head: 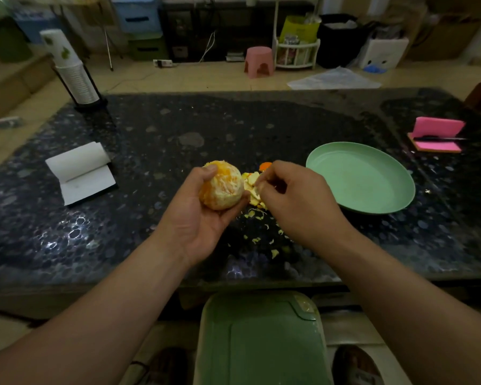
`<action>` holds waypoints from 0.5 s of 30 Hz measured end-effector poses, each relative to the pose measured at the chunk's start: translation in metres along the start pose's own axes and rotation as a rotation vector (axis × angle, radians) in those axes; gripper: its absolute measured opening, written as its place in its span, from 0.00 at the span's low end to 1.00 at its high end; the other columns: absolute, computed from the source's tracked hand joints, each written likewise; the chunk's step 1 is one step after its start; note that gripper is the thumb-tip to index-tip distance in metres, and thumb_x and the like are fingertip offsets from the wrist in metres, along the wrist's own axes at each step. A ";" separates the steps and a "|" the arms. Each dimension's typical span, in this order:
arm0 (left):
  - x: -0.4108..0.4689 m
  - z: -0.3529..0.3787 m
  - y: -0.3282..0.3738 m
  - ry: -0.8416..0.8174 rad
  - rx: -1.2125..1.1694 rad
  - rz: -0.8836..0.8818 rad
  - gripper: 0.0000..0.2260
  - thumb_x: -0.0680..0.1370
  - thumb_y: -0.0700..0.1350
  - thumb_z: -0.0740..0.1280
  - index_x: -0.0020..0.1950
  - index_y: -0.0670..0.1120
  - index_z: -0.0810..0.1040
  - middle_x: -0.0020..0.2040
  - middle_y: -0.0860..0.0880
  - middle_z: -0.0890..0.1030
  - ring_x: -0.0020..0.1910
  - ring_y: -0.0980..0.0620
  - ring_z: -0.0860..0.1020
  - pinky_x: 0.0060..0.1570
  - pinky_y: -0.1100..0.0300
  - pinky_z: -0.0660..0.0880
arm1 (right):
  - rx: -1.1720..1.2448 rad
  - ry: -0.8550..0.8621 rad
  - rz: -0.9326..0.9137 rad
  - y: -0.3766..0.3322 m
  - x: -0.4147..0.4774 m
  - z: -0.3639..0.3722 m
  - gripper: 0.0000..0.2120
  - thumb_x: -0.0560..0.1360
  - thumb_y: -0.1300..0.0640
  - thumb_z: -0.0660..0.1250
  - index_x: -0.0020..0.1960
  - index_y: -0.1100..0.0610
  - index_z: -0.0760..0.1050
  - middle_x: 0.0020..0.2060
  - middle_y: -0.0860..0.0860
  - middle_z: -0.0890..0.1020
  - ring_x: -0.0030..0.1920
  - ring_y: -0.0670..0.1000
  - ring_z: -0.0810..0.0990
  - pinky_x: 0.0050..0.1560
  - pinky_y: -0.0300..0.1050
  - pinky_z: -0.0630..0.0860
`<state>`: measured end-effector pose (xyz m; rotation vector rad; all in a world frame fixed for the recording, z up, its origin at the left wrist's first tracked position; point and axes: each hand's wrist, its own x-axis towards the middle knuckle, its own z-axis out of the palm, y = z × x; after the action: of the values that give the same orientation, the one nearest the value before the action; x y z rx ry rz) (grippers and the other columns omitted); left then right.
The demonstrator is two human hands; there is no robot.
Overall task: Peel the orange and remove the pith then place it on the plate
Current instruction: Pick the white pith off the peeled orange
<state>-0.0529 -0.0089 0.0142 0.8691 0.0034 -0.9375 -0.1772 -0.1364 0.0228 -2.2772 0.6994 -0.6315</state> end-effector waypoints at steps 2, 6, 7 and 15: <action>0.000 0.000 0.000 -0.039 0.018 0.008 0.17 0.81 0.45 0.69 0.69 0.41 0.77 0.66 0.37 0.82 0.67 0.38 0.82 0.67 0.41 0.79 | 0.072 -0.013 -0.001 -0.006 -0.003 0.001 0.07 0.80 0.57 0.70 0.53 0.44 0.79 0.45 0.41 0.82 0.43 0.42 0.80 0.40 0.37 0.75; -0.001 0.001 -0.001 -0.121 0.087 0.023 0.17 0.83 0.44 0.65 0.69 0.39 0.76 0.70 0.35 0.80 0.71 0.37 0.78 0.69 0.45 0.78 | 0.146 0.022 -0.046 -0.011 -0.007 0.000 0.05 0.80 0.54 0.73 0.55 0.47 0.80 0.44 0.41 0.83 0.46 0.40 0.81 0.44 0.33 0.78; -0.001 0.002 -0.001 -0.129 0.108 0.032 0.17 0.83 0.44 0.65 0.70 0.39 0.75 0.71 0.34 0.79 0.72 0.36 0.77 0.69 0.46 0.78 | 0.138 0.036 -0.065 -0.011 -0.007 -0.001 0.05 0.80 0.53 0.74 0.55 0.47 0.81 0.44 0.41 0.83 0.46 0.40 0.82 0.44 0.34 0.78; 0.000 0.007 -0.006 -0.030 0.305 0.171 0.31 0.75 0.45 0.75 0.75 0.39 0.70 0.70 0.36 0.79 0.63 0.40 0.83 0.63 0.43 0.81 | -0.082 0.088 -0.215 -0.006 -0.009 -0.003 0.05 0.81 0.51 0.72 0.55 0.49 0.83 0.45 0.43 0.85 0.45 0.44 0.82 0.46 0.48 0.81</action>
<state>-0.0592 -0.0151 0.0151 1.1182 -0.2419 -0.8011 -0.1841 -0.1281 0.0266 -2.4335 0.5335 -0.8217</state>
